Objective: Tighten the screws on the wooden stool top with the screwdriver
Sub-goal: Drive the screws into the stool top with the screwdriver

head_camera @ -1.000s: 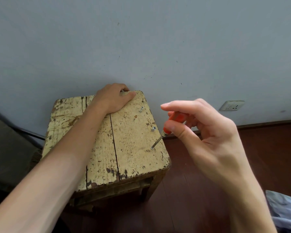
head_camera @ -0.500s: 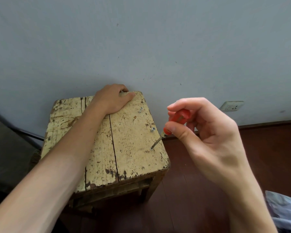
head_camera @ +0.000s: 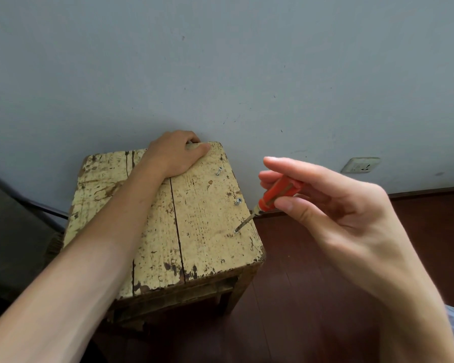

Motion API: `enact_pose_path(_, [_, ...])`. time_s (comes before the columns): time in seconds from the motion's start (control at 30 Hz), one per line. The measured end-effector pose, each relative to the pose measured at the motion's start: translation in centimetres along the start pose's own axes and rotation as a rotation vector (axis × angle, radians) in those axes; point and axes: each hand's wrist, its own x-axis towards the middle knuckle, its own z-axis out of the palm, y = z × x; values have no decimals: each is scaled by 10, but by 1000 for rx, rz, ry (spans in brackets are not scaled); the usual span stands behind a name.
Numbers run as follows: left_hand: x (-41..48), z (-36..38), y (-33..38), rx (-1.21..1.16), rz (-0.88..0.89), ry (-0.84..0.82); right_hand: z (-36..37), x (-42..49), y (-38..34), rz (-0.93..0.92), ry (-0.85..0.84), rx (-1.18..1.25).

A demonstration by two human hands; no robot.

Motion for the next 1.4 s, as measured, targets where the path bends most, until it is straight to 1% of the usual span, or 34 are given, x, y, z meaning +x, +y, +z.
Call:
enact_pose_path(0.23, [-1, 0, 0, -19, -10, 5, 7, 3, 1, -63, 118, -78])
enact_pose_path(0.47, [-2, -1, 2, -13, 0, 7, 15, 5, 2, -127, 137, -168])
enact_pose_path(0.57, [-2, -2, 2, -13, 1, 5, 7, 2, 3, -84, 52, -87])
enact_pose_path(0.63, [-2, -1, 1, -18, 3, 3, 2, 1, 3, -47, 35, -42])
enact_pose_path(0.73, [-1, 0, 1, -13, -1, 5, 2, 1, 2, -29, 55, -6])
enact_pose_path(1.1, [-1, 0, 1, -18, -8, 11, 18, 5, 4, -52, 194, -54])
enact_pose_path(1.23, [-1, 0, 2, -9, -7, 14, 19, 5, 6, -25, 198, -24])
enact_pose_path(1.4, [0, 0, 0, -11, -4, 5, 10, 4, 10, 21, 120, 95])
